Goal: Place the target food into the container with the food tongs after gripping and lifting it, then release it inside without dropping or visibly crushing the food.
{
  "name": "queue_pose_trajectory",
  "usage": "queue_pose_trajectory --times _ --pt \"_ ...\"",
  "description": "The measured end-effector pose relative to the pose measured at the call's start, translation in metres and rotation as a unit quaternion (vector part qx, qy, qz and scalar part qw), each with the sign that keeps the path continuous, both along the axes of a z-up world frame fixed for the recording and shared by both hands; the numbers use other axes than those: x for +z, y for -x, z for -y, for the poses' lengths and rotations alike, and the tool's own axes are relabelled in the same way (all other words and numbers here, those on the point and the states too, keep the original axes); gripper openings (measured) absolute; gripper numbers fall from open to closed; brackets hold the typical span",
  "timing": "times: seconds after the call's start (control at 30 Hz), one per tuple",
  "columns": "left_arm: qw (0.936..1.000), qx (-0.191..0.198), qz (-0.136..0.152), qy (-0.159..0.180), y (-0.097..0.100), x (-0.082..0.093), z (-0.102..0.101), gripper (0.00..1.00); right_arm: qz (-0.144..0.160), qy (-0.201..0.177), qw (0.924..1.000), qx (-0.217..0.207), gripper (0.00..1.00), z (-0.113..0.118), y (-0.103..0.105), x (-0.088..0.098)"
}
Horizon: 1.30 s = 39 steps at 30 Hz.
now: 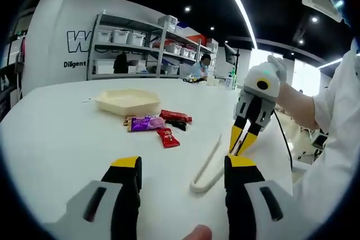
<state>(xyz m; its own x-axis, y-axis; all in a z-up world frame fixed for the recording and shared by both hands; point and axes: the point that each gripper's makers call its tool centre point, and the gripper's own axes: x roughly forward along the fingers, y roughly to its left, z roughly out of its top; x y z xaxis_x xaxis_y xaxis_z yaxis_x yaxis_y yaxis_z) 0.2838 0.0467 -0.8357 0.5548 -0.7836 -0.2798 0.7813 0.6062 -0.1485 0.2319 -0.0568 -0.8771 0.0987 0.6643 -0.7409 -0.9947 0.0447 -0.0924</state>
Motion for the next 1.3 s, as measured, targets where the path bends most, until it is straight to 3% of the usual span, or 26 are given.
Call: queue_pose_trajectory --times 0.5,0.77,0.8,1.3 --pt "1.0 0.002 0.0 -0.003 0.001 -0.001 -0.003 0.57 -0.015 -0.02 0.9997 -0.005 0.0 -0.003 0.0 0.0" --pt "1.0 0.002 0.0 -0.002 0.003 0.001 -0.004 0.57 -0.059 -0.098 0.992 -0.052 0.0 -0.007 0.0 0.006" --pt "1.0 0.0 -0.001 -0.002 0.003 0.001 -0.003 0.58 -0.05 -0.1 0.9925 -0.048 0.0 -0.006 -0.001 0.006" --pt "0.9995 -0.023 -0.013 0.014 0.009 0.004 0.004 0.64 -0.068 -0.179 0.9786 -0.075 0.0 -0.009 -0.005 0.025"
